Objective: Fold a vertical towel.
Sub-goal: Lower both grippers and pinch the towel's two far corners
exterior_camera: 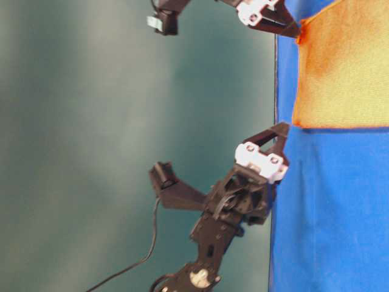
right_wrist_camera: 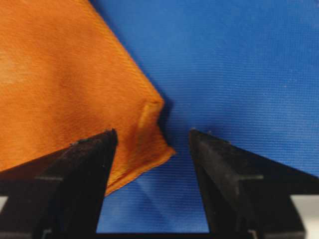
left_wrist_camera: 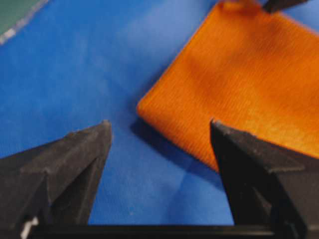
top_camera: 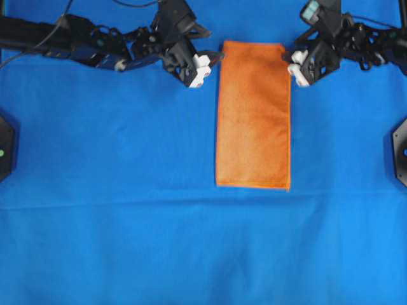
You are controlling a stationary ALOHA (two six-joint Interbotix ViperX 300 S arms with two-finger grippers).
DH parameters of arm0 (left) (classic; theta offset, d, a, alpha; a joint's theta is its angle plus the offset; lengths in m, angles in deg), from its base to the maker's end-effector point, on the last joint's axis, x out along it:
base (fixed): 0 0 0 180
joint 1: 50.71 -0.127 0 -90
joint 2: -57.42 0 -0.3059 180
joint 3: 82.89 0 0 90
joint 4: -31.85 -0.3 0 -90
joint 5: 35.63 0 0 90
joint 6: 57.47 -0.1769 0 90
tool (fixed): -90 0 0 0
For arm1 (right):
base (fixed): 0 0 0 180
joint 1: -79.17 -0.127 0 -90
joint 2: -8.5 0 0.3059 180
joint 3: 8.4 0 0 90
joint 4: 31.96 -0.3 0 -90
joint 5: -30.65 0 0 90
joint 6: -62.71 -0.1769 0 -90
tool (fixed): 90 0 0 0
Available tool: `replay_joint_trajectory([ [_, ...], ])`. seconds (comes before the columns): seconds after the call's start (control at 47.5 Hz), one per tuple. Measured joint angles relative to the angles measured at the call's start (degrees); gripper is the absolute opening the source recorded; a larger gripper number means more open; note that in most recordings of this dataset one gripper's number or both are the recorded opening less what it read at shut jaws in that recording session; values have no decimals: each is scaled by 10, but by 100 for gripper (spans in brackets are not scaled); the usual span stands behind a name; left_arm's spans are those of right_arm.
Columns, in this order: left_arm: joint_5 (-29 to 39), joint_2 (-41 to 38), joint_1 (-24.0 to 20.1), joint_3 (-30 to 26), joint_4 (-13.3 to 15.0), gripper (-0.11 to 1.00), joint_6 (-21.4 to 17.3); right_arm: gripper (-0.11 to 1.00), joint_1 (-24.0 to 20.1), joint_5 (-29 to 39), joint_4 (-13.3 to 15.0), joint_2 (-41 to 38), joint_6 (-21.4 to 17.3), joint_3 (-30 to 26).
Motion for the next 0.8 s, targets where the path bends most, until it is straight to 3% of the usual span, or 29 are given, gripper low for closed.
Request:
replay_joint_trajectory([
  [0.19, 3, -35, -1, -19, 0, 68, -2, 60, 1, -4, -2, -28, -2, -7],
  [0.274, 11, -46, -3, -25, 0, 57, -8, 54, 1, -5, -3, -33, -2, -10],
  [0.337, 20, -49, -4, -32, 0, 45, -15, 43, 1, -4, -3, -33, -2, -11],
  [0.484, 32, -51, -4, -37, 0, 16, -16, 4, 0, -4, -3, -33, 0, -12],
  [0.569, 33, -50, 0, -37, -1, 2, -25, 3, 0, -4, -3, -33, 0, -12],
  [0.8, 35, -50, 1, -39, -1, 1, -35, 3, -1, -4, -3, -33, 0, -11],
])
